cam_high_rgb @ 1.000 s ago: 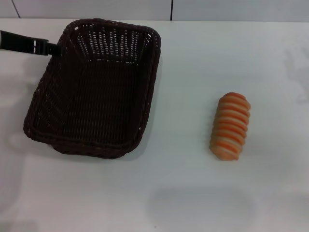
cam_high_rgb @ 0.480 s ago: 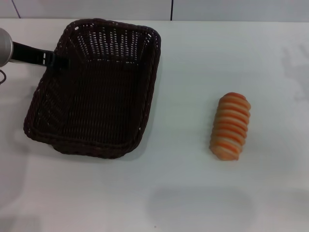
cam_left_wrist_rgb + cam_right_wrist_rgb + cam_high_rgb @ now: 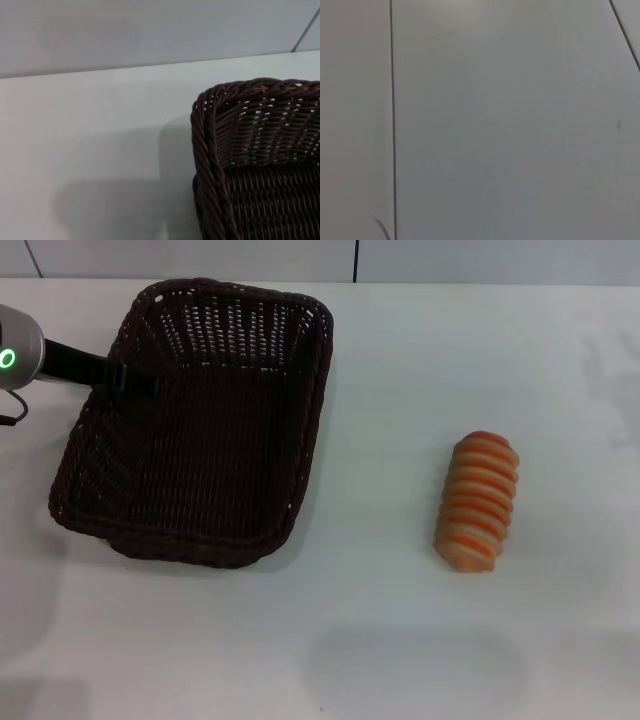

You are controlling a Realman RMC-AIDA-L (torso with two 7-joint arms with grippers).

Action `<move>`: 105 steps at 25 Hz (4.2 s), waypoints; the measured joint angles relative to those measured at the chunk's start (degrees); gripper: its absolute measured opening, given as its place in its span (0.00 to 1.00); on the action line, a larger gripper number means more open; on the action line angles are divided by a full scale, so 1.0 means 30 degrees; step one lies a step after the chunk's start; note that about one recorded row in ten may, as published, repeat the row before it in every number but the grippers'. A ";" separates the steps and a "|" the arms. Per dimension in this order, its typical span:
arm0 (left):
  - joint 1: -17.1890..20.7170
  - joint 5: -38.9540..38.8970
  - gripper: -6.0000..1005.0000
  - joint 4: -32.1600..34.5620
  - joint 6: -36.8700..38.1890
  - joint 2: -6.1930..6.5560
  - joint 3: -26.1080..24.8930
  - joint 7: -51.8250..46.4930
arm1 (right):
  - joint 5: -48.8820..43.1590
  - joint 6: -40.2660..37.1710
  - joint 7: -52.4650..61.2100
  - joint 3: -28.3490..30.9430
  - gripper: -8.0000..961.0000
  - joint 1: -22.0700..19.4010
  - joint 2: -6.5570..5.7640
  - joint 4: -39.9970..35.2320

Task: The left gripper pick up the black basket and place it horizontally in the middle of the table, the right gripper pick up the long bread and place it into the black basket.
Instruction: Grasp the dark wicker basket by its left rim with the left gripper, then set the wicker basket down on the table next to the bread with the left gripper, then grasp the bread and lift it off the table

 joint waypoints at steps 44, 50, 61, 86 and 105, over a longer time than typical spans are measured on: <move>-0.1390 -0.7068 0.21 0.0373 -0.3199 0.2224 -0.6153 1.4002 | 0.0008 -0.0135 0.0029 0.0128 0.51 -0.0998 0.0310 0.0766; -0.2207 -0.8442 0.20 0.0378 -0.5668 0.2783 -0.6148 1.6660 | 0.0004 -0.0074 0.0032 0.0418 0.51 -0.1502 0.0464 0.1094; -0.5213 -0.8232 0.21 0.2407 -1.0059 0.2919 -0.4467 1.9661 | 0.0004 -0.0092 0.0033 0.0452 0.51 -0.2287 0.0647 0.1392; -0.5871 -0.5881 0.20 0.3470 -0.9703 0.0276 -0.3349 2.1219 | 0.0006 -0.0181 0.0031 0.0230 0.51 -0.3411 0.0819 0.2344; -0.5202 -1.0817 0.70 0.3673 -0.6699 0.0320 -1.0283 2.3422 | -0.0023 -0.0002 -0.0124 -0.0136 0.51 -0.3389 0.0909 0.2688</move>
